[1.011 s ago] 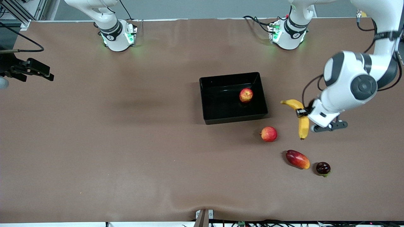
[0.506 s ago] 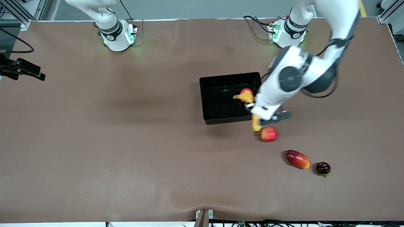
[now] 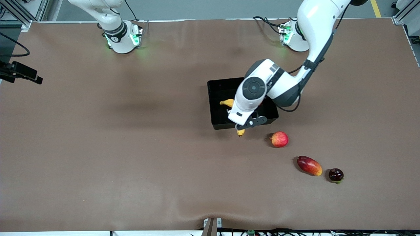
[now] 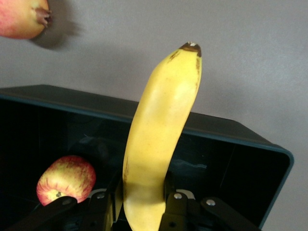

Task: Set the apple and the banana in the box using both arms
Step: 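Lift the banana with the left gripper and carry it toward the box, then lower the banana into the box and open the left gripper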

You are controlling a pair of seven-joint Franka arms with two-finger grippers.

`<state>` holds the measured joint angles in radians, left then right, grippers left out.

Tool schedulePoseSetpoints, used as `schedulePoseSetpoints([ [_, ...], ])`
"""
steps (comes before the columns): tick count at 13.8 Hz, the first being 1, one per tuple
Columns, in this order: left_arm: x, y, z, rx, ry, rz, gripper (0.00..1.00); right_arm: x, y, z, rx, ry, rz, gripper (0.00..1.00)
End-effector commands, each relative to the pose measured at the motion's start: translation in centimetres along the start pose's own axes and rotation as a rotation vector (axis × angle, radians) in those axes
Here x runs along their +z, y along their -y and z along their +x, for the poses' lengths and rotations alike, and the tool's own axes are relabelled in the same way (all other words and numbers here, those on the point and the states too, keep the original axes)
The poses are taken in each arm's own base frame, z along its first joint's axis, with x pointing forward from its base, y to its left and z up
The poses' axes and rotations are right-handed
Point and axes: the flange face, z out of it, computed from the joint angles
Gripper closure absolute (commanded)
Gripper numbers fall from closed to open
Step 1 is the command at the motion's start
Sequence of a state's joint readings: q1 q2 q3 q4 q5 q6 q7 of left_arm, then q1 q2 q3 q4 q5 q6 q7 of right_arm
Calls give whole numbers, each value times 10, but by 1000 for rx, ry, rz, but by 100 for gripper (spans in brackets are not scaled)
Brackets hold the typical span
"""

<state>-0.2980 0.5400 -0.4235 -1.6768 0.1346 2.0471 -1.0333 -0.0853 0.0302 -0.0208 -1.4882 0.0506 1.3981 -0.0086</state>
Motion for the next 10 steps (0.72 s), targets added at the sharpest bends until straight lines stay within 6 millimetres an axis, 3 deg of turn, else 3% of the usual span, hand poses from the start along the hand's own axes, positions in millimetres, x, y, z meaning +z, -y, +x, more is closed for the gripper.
schedulePoseSetpoints([
  [1,-9,-3,-12,-17,-38,22,100,9,1,10,11,1,0,0],
  [2,-8,-12,-27,-27,-42,25,100,10,2,14,9,-8,1,0],
  [4,-16,-18,-37,-90,-64,20,100,16,6,22,2,-17,3,0],
  [6,-5,-25,-65,-118,-90,56,100,19,13,27,-10,-21,4,0],
  [10,22,-34,-92,-108,-75,98,100,29,33,39,-46,-40,-6,0],
])
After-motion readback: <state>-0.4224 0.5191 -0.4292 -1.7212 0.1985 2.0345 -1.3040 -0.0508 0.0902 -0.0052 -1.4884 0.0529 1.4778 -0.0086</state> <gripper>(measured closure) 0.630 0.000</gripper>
